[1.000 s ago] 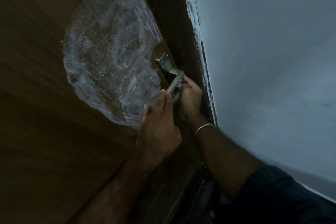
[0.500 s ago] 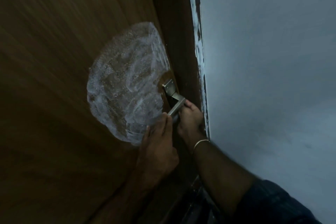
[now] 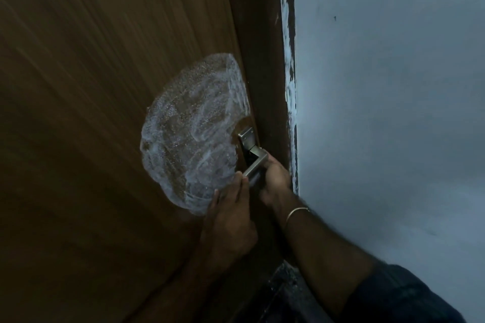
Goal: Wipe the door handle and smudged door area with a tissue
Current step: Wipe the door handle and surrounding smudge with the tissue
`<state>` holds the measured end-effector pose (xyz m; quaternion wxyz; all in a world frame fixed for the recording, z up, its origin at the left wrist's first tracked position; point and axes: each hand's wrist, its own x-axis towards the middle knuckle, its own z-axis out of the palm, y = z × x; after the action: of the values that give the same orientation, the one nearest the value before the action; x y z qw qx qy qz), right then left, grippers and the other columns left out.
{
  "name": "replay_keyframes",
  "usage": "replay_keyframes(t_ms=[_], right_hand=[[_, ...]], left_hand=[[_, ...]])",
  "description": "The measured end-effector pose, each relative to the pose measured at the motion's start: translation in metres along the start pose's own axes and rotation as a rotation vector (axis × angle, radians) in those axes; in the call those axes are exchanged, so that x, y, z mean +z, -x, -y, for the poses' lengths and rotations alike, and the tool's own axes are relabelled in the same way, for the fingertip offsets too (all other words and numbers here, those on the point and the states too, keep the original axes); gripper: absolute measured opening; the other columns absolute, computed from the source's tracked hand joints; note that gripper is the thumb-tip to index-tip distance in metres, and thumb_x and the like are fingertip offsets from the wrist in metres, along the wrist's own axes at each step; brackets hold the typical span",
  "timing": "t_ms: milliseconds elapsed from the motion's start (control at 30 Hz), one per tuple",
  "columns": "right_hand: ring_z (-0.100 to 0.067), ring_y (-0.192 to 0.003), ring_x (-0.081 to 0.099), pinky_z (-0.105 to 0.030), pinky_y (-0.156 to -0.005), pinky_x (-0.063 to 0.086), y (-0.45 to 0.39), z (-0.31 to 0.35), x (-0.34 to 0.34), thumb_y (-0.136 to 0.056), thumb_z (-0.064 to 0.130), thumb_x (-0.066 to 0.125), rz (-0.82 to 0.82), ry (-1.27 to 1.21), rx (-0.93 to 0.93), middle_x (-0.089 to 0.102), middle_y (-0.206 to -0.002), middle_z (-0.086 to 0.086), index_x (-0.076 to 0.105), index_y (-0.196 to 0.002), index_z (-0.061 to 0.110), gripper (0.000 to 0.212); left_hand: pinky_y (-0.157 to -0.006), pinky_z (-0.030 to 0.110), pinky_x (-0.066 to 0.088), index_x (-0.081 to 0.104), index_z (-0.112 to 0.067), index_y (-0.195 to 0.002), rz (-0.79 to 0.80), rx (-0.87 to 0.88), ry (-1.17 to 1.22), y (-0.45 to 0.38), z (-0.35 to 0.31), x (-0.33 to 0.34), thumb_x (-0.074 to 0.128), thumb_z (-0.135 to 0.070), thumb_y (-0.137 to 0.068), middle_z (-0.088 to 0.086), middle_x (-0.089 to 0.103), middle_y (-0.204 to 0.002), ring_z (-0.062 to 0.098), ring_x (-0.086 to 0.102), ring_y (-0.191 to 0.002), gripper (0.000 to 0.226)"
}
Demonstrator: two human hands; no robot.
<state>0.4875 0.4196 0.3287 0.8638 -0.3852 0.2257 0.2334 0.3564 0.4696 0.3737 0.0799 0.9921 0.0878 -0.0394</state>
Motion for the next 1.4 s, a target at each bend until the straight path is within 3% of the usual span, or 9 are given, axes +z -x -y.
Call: replay_keyframes(t_ms=[167, 267, 333, 567, 700, 833, 933, 1200, 1400], right_hand=[[-0.020, -0.091, 0.062, -0.027, -0.064, 0.045, 0.010, 0.015, -0.007, -0.099, 0.001, 0.035, 0.108, 0.013, 0.036, 0.067, -0.107, -0.010, 0.064, -0.124, 0.012, 0.040], [-0.028, -0.093, 0.068, -0.027, -0.064, 0.052, 0.011, 0.006, 0.000, -0.094, -0.001, 0.047, 0.095, 0.049, -0.124, 0.071, -0.102, -0.013, 0.069, -0.119, 0.006, 0.034], [-0.018, -0.084, 0.069, -0.022, -0.063, 0.053, 0.010, 0.004, -0.002, -0.094, 0.003, 0.052, 0.085, 0.140, -0.220, 0.072, -0.102, -0.009, 0.070, -0.116, 0.006, 0.029], [-0.016, -0.115, 0.065, -0.040, -0.105, 0.048, 0.005, 0.021, -0.002, -0.093, 0.022, 0.048, 0.244, 0.414, -0.381, 0.070, -0.122, 0.000, 0.069, -0.123, 0.015, 0.037], [-0.006, -0.124, 0.056, -0.031, -0.112, 0.041, 0.012, 0.033, 0.008, -0.097, 0.013, 0.045, 0.326, 0.601, -0.631, 0.063, -0.133, 0.006, 0.065, -0.128, 0.017, 0.036], [-0.009, -0.113, 0.061, -0.006, -0.100, 0.040, 0.015, 0.040, 0.021, -0.093, 0.007, 0.057, 0.239, 0.925, -1.113, 0.067, -0.123, -0.001, 0.071, -0.117, 0.008, 0.028], [-0.019, -0.108, 0.061, -0.024, -0.101, 0.047, 0.004, 0.039, 0.018, -0.089, 0.006, 0.061, 0.233, 1.171, -1.373, 0.067, -0.117, -0.005, 0.074, -0.108, 0.006, 0.023], [-0.032, -0.104, 0.059, -0.037, -0.083, 0.054, -0.016, 0.079, 0.016, -0.079, 0.000, 0.069, 0.732, 1.643, -1.914, 0.066, -0.114, -0.015, 0.069, -0.110, -0.001, 0.031], [-0.022, -0.085, 0.057, -0.033, -0.065, 0.051, -0.025, 0.072, 0.009, -0.081, 0.012, 0.074, 1.081, 1.962, -2.027, 0.064, -0.095, -0.004, 0.070, -0.084, 0.009, 0.006]], left_hand=[[-0.124, 0.037, -0.001, -0.009, -0.019, -0.157, 0.012, -0.020, 0.025, -0.001, -0.002, 0.001, 0.055, -0.022, -0.091, -0.002, -0.013, -0.166, 0.013, -0.008, -0.152, 0.092], [-0.124, 0.037, -0.002, -0.009, -0.020, -0.157, 0.014, -0.022, 0.029, 0.000, -0.001, 0.000, 0.056, -0.023, -0.091, -0.004, -0.013, -0.165, 0.011, -0.007, -0.152, 0.093], [-0.123, 0.037, -0.003, -0.008, -0.021, -0.157, 0.020, -0.021, 0.027, -0.001, 0.001, -0.001, 0.057, -0.023, -0.090, -0.006, -0.012, -0.165, 0.012, -0.005, -0.152, 0.093], [-0.124, 0.039, -0.001, -0.004, -0.022, -0.157, 0.013, -0.035, 0.052, -0.003, -0.002, -0.001, 0.061, -0.023, -0.088, -0.004, -0.008, -0.166, 0.013, -0.004, -0.152, 0.096], [-0.123, 0.038, -0.002, -0.003, -0.021, -0.158, -0.012, -0.033, 0.043, -0.001, -0.001, 0.001, 0.058, -0.023, -0.089, -0.004, -0.007, -0.166, 0.013, -0.003, -0.152, 0.093], [-0.123, 0.037, -0.002, -0.002, -0.020, -0.158, -0.041, -0.043, 0.031, 0.000, -0.002, 0.003, 0.056, -0.023, -0.089, -0.003, -0.005, -0.166, 0.012, -0.001, -0.152, 0.091], [-0.124, 0.038, -0.003, -0.001, -0.020, -0.158, -0.032, -0.046, 0.045, 0.000, -0.002, 0.003, 0.055, -0.021, -0.090, -0.003, -0.006, -0.166, 0.013, -0.001, -0.152, 0.089], [-0.124, 0.040, -0.002, -0.001, -0.019, -0.158, -0.014, -0.076, 0.039, -0.001, -0.007, 0.001, 0.054, -0.022, -0.089, -0.002, -0.005, -0.166, 0.013, 0.000, -0.152, 0.089], [-0.122, 0.037, -0.004, 0.002, -0.020, -0.158, -0.054, -0.076, 0.064, 0.002, -0.008, 0.001, 0.053, -0.018, -0.090, -0.004, -0.003, -0.166, 0.011, 0.000, -0.152, 0.086]])
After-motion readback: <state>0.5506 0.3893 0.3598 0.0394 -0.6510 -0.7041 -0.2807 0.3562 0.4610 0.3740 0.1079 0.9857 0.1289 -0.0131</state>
